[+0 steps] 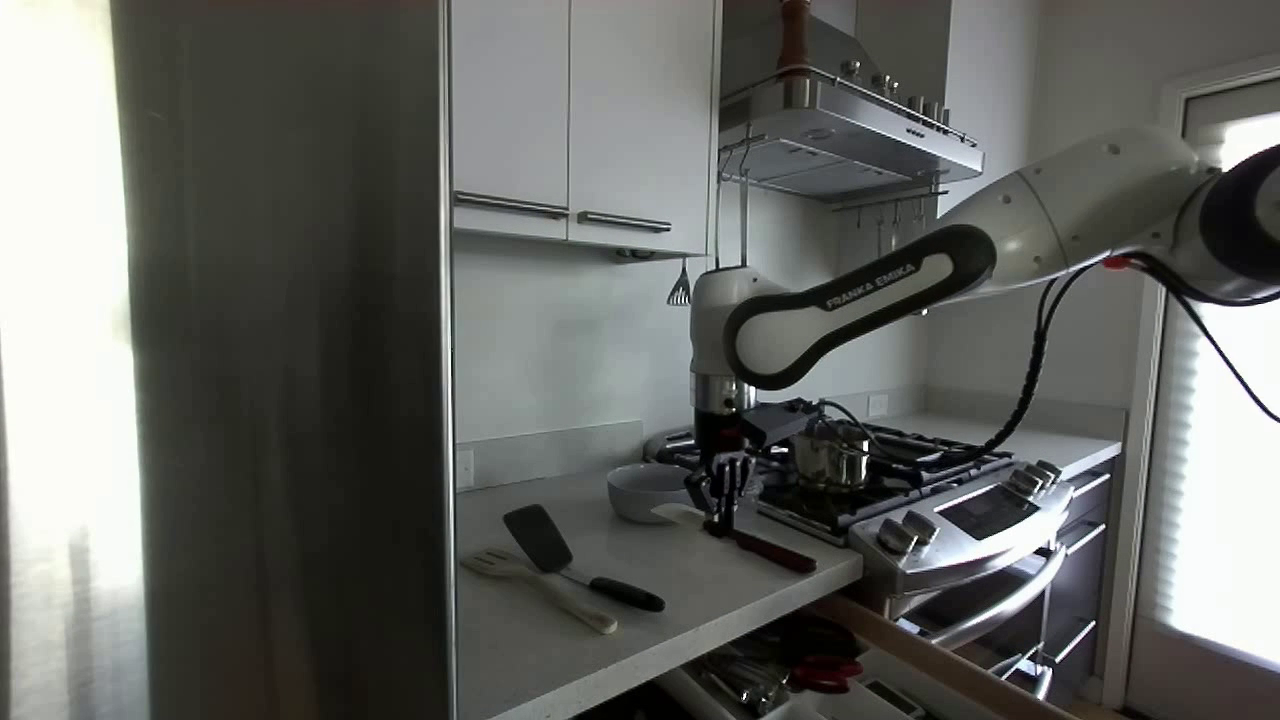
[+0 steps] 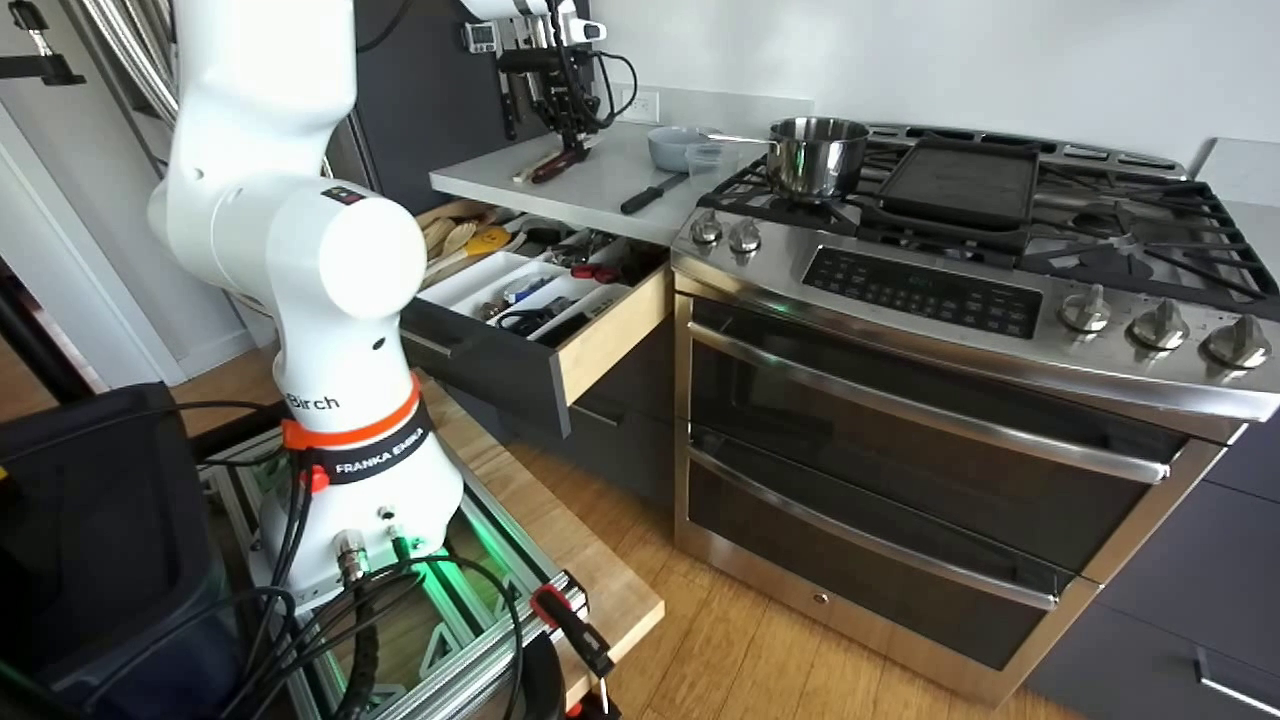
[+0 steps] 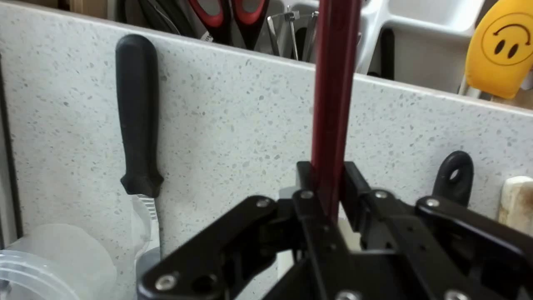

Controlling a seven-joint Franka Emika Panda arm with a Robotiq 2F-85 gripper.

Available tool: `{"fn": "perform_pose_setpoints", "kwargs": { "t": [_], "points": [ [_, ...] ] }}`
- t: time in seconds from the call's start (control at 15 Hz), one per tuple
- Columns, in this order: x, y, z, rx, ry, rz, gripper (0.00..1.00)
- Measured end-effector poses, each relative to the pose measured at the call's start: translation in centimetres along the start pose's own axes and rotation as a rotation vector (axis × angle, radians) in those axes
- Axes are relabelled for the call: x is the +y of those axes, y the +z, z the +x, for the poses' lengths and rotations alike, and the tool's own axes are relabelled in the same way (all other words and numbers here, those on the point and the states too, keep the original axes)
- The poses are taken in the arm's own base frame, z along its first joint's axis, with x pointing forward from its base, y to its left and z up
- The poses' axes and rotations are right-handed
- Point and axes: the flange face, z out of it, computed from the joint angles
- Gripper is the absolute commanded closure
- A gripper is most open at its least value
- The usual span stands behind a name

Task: Remove the spatula from the drawer

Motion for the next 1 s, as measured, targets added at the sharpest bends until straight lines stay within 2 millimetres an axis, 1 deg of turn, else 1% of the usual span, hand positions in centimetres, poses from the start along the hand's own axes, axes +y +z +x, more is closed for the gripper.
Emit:
{"fn": "perform_pose_setpoints", "kwargs": {
  "t": [0.33,0.53,0.73,1.0],
  "points": [
    [-0.2,4.5,4.3,-0.033,-0.019,0.030,0.95],
    [0.3,6.4,6.4,-0.047,-0.006,0.029,0.95],
    [1.3,7.3,8.1,-0.048,0.016,0.021,0.95],
    [2.2,7.4,9.7,-0.048,0.031,0.014,0.95]
  ]
}}
